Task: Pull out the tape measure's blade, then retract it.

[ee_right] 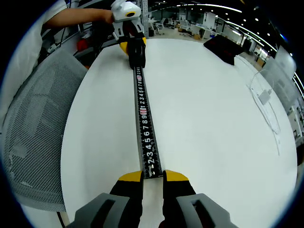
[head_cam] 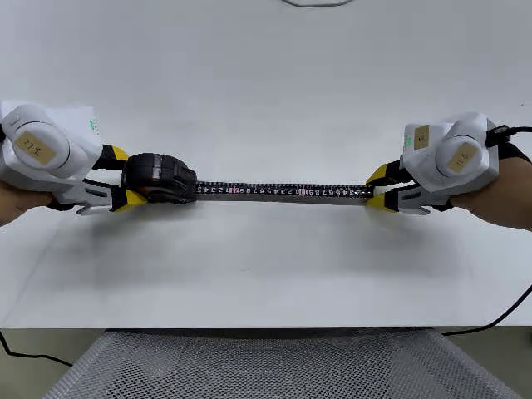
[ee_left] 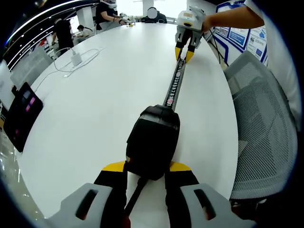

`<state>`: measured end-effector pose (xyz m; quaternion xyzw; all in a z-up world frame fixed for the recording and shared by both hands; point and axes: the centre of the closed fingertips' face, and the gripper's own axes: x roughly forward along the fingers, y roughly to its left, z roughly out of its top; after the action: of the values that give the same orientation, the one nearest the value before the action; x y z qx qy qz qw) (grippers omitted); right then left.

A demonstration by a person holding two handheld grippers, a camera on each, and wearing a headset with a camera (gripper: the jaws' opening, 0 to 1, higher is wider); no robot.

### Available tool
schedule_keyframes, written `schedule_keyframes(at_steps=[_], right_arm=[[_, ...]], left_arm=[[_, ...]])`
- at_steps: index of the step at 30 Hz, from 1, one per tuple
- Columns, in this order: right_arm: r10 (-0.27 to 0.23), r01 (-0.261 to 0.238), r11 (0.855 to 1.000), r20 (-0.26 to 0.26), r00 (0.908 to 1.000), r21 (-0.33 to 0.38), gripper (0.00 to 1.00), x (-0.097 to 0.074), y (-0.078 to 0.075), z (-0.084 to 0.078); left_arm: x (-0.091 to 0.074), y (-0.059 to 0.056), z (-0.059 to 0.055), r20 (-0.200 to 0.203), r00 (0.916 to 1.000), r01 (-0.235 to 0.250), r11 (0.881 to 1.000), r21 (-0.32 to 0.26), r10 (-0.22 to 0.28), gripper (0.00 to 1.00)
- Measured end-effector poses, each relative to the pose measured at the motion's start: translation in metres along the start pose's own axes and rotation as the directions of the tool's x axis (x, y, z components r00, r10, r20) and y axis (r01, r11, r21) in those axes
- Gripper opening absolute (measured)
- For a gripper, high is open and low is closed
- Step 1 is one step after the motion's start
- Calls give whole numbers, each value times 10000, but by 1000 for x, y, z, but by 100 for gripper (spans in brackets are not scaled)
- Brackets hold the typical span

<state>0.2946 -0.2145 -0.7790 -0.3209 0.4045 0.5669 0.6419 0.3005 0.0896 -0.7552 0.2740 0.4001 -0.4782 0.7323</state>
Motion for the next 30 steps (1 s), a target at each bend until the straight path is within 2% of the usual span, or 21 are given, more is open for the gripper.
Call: schedule_keyframes(at_steps=[2,13,15,23,30], right_arm=[[-56,51,9998,288,9996,203,14,-2,-2,3],[-74,63,9994,306,9995,338,18,-3,-1,2],[-58,46,9993,336,9994,379,20,-3,0,2],[17,-61,9967,533,9986,813,35,-3,5,5],[-58,-7,9947,630,9980,1024,40,-5,5,6]], left_arm=[[0,0,0,-26,10000,27,10000,-76,-27,25],[0,-3,-2,-124,9999,61,9999,-134,-63,29],[0,-6,-3,-91,9997,201,9990,-400,-205,33],[-2,-4,-1,26,10000,88,9981,-617,-86,44],[-2,-7,2,224,9997,140,9961,-875,-121,52]])
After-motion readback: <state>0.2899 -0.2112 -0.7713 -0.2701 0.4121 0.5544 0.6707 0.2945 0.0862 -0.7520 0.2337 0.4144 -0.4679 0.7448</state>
